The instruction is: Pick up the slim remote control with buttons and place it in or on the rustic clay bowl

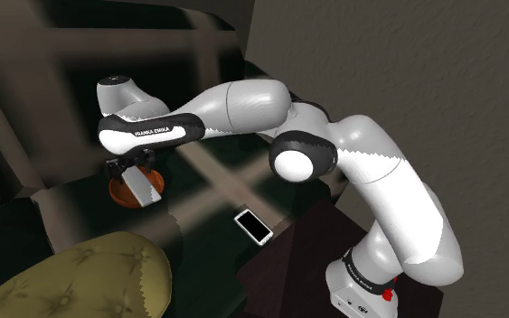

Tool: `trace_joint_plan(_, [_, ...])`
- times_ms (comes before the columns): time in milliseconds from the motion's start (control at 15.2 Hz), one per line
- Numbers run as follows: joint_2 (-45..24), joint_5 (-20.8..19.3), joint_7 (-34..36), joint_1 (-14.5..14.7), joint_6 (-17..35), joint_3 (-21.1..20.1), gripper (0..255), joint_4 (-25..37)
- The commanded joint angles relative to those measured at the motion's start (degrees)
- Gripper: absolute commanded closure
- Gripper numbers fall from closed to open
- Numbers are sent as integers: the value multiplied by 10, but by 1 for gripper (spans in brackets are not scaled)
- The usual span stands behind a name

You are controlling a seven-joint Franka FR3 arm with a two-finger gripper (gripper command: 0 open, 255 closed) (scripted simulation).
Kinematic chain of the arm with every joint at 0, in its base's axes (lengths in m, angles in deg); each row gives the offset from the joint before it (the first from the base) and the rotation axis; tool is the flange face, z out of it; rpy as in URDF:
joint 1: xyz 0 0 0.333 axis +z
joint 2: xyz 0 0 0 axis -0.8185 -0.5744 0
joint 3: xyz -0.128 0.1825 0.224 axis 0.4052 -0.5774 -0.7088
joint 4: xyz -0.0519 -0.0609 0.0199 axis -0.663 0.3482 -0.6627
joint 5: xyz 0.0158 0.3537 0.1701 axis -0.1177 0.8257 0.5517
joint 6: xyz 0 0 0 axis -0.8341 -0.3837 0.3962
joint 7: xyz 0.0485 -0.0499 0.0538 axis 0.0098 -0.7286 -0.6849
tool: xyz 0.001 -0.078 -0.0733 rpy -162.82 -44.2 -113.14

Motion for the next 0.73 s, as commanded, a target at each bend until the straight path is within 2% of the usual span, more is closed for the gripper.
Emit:
trace_joint_plan(0, [14, 0, 0, 0, -19, 0, 0, 5])
trace_joint_plan(132, [28, 0, 0, 0, -43, 0, 0, 15])
trace_joint_plan(660, [28, 0, 0, 0, -43, 0, 0, 15])
